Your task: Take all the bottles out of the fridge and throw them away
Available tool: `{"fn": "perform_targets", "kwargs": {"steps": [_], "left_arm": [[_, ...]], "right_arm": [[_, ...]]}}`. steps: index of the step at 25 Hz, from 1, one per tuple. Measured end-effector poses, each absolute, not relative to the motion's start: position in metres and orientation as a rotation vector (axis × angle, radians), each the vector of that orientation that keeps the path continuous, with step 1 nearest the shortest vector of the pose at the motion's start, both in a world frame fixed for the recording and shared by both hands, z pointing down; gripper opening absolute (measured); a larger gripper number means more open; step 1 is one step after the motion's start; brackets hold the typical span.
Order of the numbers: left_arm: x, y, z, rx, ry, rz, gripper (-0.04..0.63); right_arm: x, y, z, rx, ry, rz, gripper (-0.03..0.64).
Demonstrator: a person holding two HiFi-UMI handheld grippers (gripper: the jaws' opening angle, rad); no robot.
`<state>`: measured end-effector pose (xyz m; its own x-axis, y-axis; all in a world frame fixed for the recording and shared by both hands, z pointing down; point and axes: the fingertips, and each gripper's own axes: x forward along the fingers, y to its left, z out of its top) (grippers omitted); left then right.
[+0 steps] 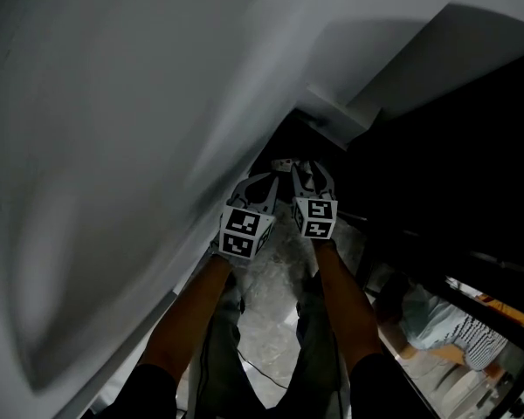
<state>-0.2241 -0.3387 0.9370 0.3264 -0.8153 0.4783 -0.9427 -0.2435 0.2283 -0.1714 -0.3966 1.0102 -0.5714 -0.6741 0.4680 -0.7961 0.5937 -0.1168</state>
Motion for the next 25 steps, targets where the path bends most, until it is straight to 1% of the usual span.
{"fn": "perform_targets", "kwargs": {"steps": [3,5,12,14,18,25], "left_arm": [[-0.222,-0.333,0.93,2.115,-1.551,0.355,0.006],[-0.22,-0.326,0.917,2.109,-1.548,0.35,0.006],[-0.206,-0.287,0.828,2.122,-1.491,0.321,0.006],[-0.203,-0.27,0.795,2.149,-1.47,0.327,0.006],[-0.206,-0.247,0.741,2.205,-1.441,0.335,0.006],[-0.221,-0.231,0.693,2.232,-1.454,0.305,0.006]], "right_arm": [[-0.164,-0.39,0.994,1.184,-2.467,0.466,0.184],[-0.154,-0.382,0.976,1.197,-2.468,0.474,0.17],[-0.122,-0.341,0.862,1.323,-2.438,0.477,0.043],[-0.119,-0.326,0.828,1.351,-2.426,0.475,0.024],[-0.119,-0.3,0.779,1.389,-2.404,0.452,0.017],[-0.12,-0.255,0.743,1.407,-2.375,0.414,0.016]]}}
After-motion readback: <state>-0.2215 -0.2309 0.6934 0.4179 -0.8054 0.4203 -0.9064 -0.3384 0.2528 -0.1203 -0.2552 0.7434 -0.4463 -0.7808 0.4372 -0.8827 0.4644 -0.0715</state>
